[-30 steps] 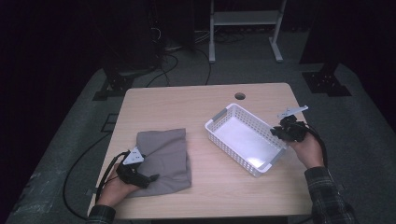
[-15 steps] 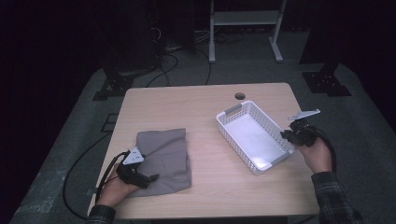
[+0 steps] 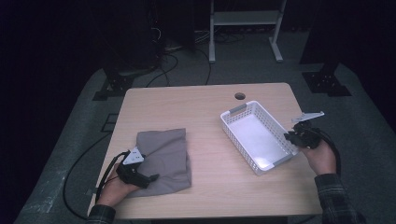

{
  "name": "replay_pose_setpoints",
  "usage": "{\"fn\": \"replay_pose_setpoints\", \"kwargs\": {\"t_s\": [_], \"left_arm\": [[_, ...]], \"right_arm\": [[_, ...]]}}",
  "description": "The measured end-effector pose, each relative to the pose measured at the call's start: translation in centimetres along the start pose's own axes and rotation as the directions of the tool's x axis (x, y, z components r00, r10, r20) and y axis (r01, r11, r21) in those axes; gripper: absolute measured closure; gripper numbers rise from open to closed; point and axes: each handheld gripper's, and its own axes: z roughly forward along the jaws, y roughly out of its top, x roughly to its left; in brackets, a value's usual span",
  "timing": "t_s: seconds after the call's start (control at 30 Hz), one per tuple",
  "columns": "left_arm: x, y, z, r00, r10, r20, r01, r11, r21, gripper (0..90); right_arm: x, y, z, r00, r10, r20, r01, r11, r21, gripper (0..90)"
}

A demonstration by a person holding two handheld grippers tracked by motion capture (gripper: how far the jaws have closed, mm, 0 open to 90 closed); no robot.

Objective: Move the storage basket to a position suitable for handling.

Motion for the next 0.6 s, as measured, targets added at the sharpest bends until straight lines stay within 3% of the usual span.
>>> {"fn": "replay_pose_setpoints", "kwargs": {"t_s": [0.03, 0.13, 0.33, 0.4, 0.57, 0.6], "left_arm": [[0.0, 0.0, 0.0, 1.0, 0.0, 0.0, 0.0, 1.0, 0.0, 0.0], [0.0, 0.0, 0.0, 1.0, 0.0, 0.0, 0.0, 1.0, 0.0, 0.0], [0.0, 0.0, 0.0, 1.0, 0.0, 0.0, 0.0, 1.0, 0.0, 0.0], [0.0, 0.0, 0.0, 1.0, 0.0, 0.0, 0.0, 1.0, 0.0, 0.0], [0.0, 0.0, 0.0, 1.0, 0.0, 0.0, 0.0, 1.0, 0.0, 0.0], [0.0, 0.0, 0.0, 1.0, 0.0, 0.0, 0.0, 1.0, 0.0, 0.0]], "right_arm": [[0.2, 0.3, -0.6, 1.0, 0.007, 0.007, -0.007, 1.0, -0.027, 58.6], [1.0, 0.9, -1.7, 1.0, 0.003, -0.008, -0.004, 0.997, -0.077, 51.2], [3.4, 1.9, -3.1, 0.998, -0.028, -0.057, 0.019, 0.99, -0.143, 42.4], [4.6, 2.4, -3.3, 0.9933, -0.049, -0.104, 0.033, 0.987, -0.156, 39.9], [7.6, 3.2, -3.4, 0.9794, -0.106, -0.172, 0.075, 0.981, -0.177, 39.6], [8.7, 3.5, -3.4, 0.9718, -0.134, -0.194, 0.099, 0.978, -0.182, 39.5]]}}
